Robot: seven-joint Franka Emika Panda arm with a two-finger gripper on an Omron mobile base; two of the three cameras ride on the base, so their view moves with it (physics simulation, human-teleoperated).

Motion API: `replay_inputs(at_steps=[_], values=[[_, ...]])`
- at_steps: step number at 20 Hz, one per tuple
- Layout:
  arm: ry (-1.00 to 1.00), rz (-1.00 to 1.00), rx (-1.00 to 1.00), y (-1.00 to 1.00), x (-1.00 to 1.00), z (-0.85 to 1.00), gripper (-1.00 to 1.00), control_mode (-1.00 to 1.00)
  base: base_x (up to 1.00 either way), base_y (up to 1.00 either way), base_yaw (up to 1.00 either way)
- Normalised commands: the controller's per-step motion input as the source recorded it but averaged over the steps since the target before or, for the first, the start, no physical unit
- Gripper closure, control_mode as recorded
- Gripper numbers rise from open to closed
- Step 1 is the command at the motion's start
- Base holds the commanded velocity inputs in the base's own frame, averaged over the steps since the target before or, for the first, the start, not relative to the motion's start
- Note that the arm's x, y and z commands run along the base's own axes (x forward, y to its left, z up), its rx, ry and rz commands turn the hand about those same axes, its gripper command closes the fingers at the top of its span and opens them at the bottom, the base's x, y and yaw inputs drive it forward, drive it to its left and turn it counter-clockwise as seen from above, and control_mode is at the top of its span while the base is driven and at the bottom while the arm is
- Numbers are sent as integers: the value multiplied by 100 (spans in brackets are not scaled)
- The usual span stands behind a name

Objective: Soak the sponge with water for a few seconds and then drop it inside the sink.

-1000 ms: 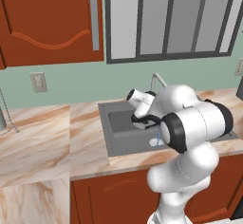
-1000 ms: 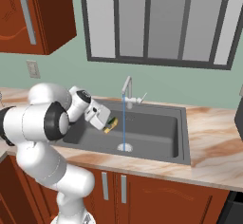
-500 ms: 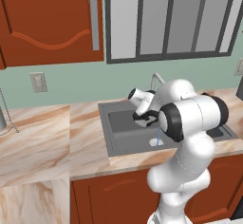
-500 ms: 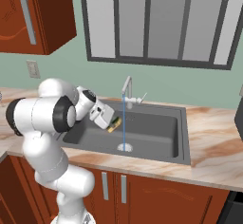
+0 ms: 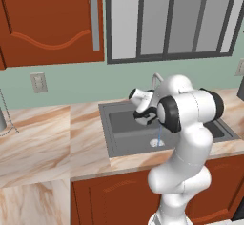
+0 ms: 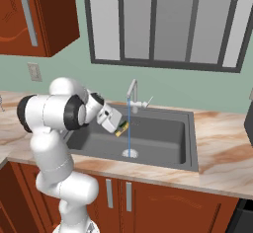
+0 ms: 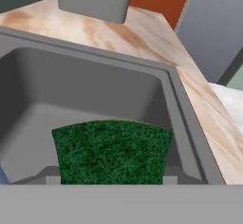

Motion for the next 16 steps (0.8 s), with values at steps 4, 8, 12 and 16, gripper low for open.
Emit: replay_inputs(at_steps=[4,8,12,16], values=[[0,0,0,0,19,-9,100,-100,0,0,0],[0,0,0,0,24,-12,100,-100,0,0,0],[0,0,0,0,26,-18,100,-100,0,0,0],[0,0,0,-1,25,-19,100,-100,0,0,0]])
